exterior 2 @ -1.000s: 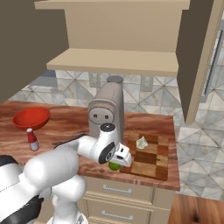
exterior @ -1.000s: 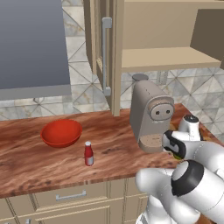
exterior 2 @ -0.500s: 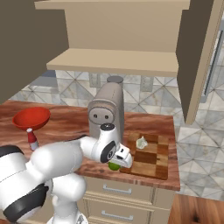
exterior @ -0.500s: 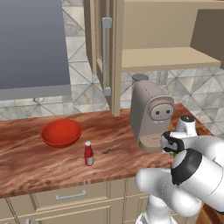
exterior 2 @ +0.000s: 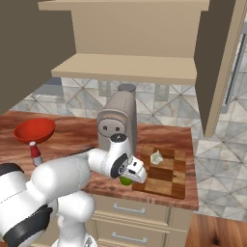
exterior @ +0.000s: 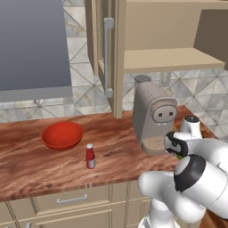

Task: Open the cabinet. Place the bowl and condiment on the counter. Then place the lime and garlic on the cutting board.

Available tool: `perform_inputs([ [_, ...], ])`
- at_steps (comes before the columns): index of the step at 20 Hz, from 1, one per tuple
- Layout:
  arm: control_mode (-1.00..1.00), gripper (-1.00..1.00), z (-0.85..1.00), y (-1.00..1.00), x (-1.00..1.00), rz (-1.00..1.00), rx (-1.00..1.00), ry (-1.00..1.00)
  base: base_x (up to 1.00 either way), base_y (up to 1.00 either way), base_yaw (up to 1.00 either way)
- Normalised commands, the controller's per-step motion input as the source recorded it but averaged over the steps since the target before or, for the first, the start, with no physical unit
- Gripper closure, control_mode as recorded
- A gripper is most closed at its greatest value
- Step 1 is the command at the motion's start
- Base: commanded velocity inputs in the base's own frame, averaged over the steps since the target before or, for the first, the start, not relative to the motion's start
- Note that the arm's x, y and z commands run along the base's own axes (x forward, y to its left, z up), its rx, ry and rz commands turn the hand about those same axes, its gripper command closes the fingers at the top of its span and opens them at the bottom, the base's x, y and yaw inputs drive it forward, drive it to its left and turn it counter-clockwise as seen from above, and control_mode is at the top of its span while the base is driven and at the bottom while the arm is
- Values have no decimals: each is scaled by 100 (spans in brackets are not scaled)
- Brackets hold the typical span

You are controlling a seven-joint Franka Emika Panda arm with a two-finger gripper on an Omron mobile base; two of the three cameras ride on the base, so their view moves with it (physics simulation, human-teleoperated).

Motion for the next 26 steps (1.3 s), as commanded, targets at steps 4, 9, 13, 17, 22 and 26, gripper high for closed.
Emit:
perform_inputs([
  [4, -100, 100, 40, 0, 0, -2, 0, -10, 0, 0, 0],
  [9, -100, 100, 56, 0, 0, -5, -1, -4, 0, 0, 0],
  [13, -100, 100, 50, -9, 0, -10, -1, -1, 0, 0, 0],
  [17, -100, 100, 19, -49, 0, -9, 0, 0, 0, 0, 0],
  [22, -100, 100, 5, -67, 0, -1, 0, 0, 0, 0, 0],
  [26, -100, 100, 0, -54, 0, 0, 1, 0, 0, 0, 0],
])
